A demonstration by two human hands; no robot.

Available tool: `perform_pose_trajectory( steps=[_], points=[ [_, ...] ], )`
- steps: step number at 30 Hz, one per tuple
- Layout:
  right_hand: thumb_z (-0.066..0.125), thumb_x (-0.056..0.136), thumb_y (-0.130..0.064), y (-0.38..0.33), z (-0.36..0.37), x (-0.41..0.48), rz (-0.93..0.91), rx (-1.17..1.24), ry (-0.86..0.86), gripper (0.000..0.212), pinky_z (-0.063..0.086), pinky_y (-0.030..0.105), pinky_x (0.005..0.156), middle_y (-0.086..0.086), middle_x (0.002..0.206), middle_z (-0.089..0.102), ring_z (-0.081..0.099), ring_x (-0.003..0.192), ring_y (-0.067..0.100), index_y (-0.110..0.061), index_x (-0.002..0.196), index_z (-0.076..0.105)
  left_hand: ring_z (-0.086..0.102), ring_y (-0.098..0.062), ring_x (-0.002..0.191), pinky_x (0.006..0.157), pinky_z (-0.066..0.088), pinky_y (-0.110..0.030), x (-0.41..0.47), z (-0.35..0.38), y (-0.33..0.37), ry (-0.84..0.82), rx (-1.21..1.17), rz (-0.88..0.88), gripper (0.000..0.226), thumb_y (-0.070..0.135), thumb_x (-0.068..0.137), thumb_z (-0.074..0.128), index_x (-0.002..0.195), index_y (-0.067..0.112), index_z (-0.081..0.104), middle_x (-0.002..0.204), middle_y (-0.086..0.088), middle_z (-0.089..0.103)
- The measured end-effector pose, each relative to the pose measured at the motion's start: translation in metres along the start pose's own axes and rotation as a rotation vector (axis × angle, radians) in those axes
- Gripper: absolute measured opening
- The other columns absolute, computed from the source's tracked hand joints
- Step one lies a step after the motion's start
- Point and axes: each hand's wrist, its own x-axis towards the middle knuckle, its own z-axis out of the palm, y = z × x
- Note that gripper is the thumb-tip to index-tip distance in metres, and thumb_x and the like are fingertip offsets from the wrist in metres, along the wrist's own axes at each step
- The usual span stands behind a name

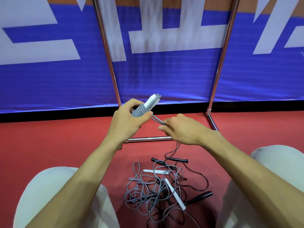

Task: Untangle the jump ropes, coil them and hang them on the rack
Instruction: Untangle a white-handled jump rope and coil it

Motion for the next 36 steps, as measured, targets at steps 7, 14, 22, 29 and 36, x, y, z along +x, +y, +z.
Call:
perform_pose_trajectory(
  steps=[7, 14, 22, 29, 36],
  points=[
    [0.037, 0.101, -0.033, 0.003, -0.011, -0.010, -0.143, -0.217, 0.201, 0.024, 0.037, 0.033, 0.062, 0.001, 0.090, 0.058, 0.057, 0.085, 0.028, -0.015, 0.095, 0.053, 0.052, -0.025, 0.072, 0.063, 0.037, -0.033, 0.003, -0.001, -0.006, 0.017, 0.438, 0.051, 0.028, 0.038, 0.077, 0.073, 0.092, 0.032, 0.050, 0.071, 0.008, 0.052],
    [0.076, 0.077, -0.012, 0.004, -0.016, -0.014, -0.439, -0.349, 0.399, 0.012, 0.013, 0.020, 0.041, -0.007, 0.065, 0.056, 0.040, 0.046, 0.017, -0.021, 0.084, 0.072, 0.062, -0.021, 0.076, 0.062, 0.047, -0.031, 0.004, 0.000, -0.009, -0.363, 0.654, 0.012, 0.025, 0.042, 0.076, 0.068, 0.097, 0.048, 0.057, 0.082, 0.008, 0.062],
    [0.073, 0.068, -0.040, -0.005, -0.012, -0.010, -0.377, -0.111, 0.700, 0.027, 0.031, 0.025, 0.037, -0.006, 0.054, 0.057, 0.049, 0.045, 0.020, -0.016, 0.060, 0.065, 0.055, -0.014, 0.075, 0.066, 0.045, -0.032, -0.016, 0.011, 0.003, -0.544, 0.773, 0.141, 0.047, 0.085, 0.068, 0.052, 0.092, 0.044, 0.053, 0.074, 0.013, 0.057],
    [0.052, 0.087, -0.050, 0.013, -0.016, -0.009, -0.126, -0.082, 0.585, 0.036, 0.033, 0.030, 0.050, -0.003, 0.069, 0.056, 0.052, 0.061, 0.022, -0.017, 0.080, 0.066, 0.041, -0.011, 0.051, 0.054, 0.036, -0.033, -0.018, 0.007, 0.011, -0.547, 0.334, 0.203, 0.015, 0.057, 0.084, 0.063, 0.082, 0.042, 0.060, 0.057, 0.005, 0.048],
    [0.043, 0.091, -0.004, 0.018, -0.006, -0.007, -0.113, 0.025, 0.431, 0.017, 0.043, 0.043, 0.062, 0.000, 0.084, 0.052, 0.048, 0.071, 0.030, -0.012, 0.101, 0.055, 0.057, -0.023, 0.049, 0.040, 0.041, -0.026, -0.021, 0.005, 0.025, -0.386, -0.254, 0.043, 0.031, 0.043, 0.080, 0.073, 0.094, 0.022, 0.054, 0.063, 0.000, 0.062]
  ],
)
